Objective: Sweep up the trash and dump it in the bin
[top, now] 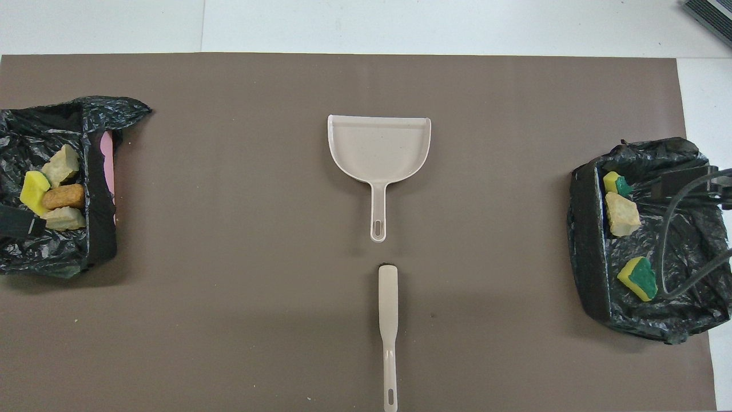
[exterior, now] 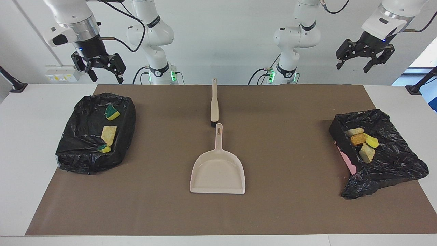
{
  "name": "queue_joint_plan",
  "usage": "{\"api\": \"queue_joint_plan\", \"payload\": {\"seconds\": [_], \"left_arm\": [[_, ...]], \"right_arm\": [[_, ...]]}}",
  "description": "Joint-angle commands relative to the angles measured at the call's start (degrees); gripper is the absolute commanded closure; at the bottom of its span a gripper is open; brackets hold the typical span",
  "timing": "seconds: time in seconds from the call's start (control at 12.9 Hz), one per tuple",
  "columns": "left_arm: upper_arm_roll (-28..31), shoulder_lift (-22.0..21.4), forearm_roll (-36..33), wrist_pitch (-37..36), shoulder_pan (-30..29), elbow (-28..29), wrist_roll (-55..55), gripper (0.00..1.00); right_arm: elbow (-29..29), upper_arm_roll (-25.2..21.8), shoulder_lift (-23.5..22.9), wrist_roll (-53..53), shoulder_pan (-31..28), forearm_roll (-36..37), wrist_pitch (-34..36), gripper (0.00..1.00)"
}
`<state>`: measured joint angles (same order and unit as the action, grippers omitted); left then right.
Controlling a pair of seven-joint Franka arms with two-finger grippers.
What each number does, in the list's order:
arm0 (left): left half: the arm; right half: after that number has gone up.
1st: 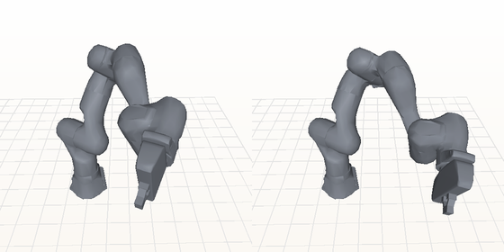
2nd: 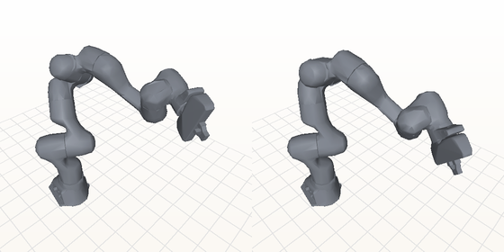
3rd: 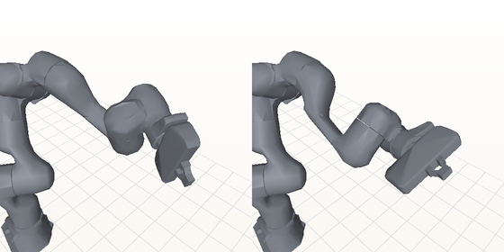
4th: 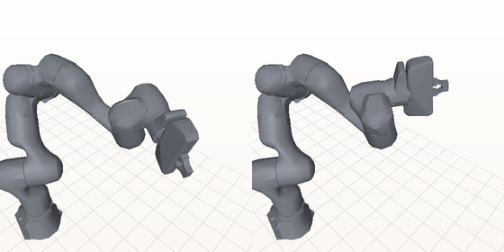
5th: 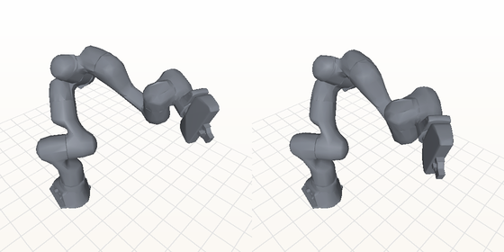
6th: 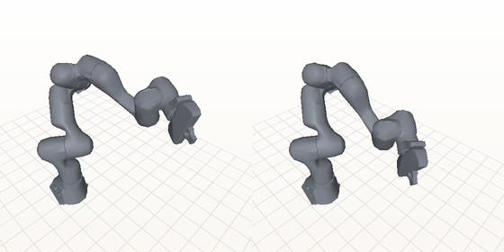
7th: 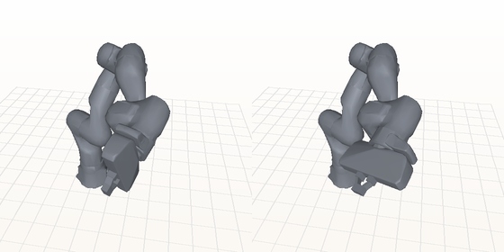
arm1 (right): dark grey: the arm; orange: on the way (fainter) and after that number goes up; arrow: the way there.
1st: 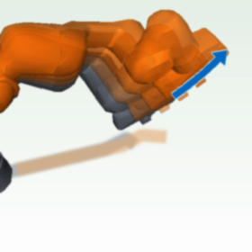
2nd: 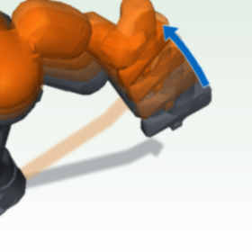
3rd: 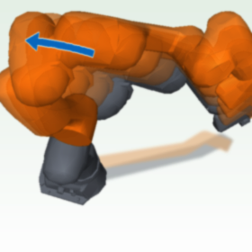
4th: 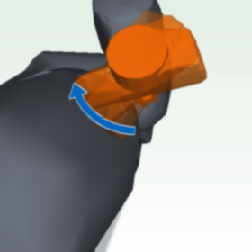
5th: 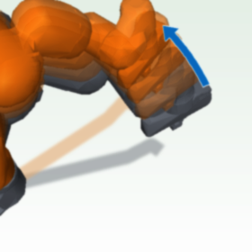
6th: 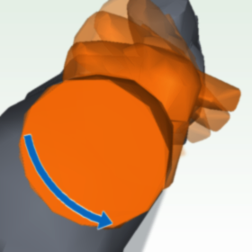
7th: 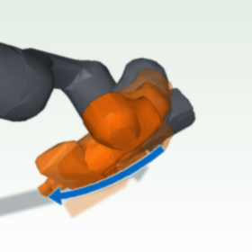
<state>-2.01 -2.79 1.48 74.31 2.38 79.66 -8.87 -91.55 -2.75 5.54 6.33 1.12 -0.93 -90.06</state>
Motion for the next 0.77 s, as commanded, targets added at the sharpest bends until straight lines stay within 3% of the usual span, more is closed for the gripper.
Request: {"api": "queue_joint_plan", "payload": {"seconds": [0.0,0.7], "left_arm": [[-0.89,-0.11,0.45,-0.48,-1.33,-0.48,0.17,0.00],[-0.81,-1.08,0.19,-0.66,-1.33,0.93,0.17,0.00]], "right_arm": [[0.15,0.29,0.26,-0.70,-0.51,-0.92,0.86,0.00],[0.15,0.29,0.26,-0.61,-0.51,-0.92,0.86,0.00]]}}
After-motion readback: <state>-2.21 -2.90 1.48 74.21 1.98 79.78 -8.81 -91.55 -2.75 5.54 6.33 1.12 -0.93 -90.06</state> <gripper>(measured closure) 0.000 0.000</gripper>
